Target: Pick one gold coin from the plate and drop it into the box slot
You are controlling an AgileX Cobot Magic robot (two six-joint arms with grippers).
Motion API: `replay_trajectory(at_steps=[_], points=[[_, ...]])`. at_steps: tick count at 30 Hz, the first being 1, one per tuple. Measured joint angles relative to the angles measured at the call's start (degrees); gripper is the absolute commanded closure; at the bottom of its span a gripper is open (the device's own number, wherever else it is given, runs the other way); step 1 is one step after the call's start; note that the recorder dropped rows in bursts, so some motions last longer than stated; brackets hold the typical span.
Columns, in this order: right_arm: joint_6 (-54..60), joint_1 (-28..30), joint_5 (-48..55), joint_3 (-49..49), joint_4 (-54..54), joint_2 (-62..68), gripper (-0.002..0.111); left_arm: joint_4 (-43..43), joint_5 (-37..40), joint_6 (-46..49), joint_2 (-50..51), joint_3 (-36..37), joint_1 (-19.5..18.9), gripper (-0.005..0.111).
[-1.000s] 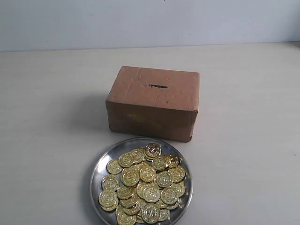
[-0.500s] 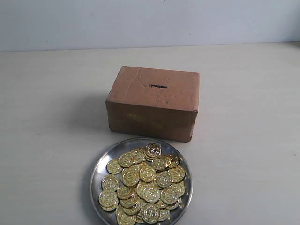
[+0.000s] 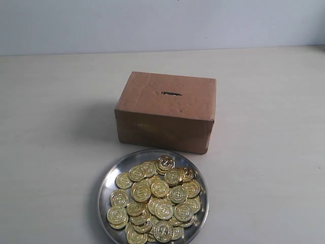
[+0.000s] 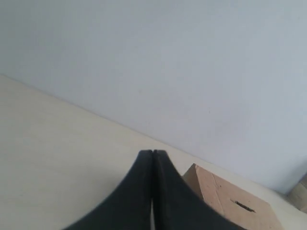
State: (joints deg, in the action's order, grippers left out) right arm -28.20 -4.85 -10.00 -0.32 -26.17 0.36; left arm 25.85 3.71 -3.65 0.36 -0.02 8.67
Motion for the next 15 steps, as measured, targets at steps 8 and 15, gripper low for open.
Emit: replay_trajectory(at_steps=[8, 15], points=[[-5.0, 0.0, 7.3, -11.6, 13.6, 0.1, 0.108, 0.2, 4.0, -0.8, 0.0, 0.0, 3.0, 0.107], [16.0, -4.5, 31.6, -37.5, 20.8, 17.2, 0.108, 0.2, 4.4, -0.5, 0.0, 0.0, 4.2, 0.107]])
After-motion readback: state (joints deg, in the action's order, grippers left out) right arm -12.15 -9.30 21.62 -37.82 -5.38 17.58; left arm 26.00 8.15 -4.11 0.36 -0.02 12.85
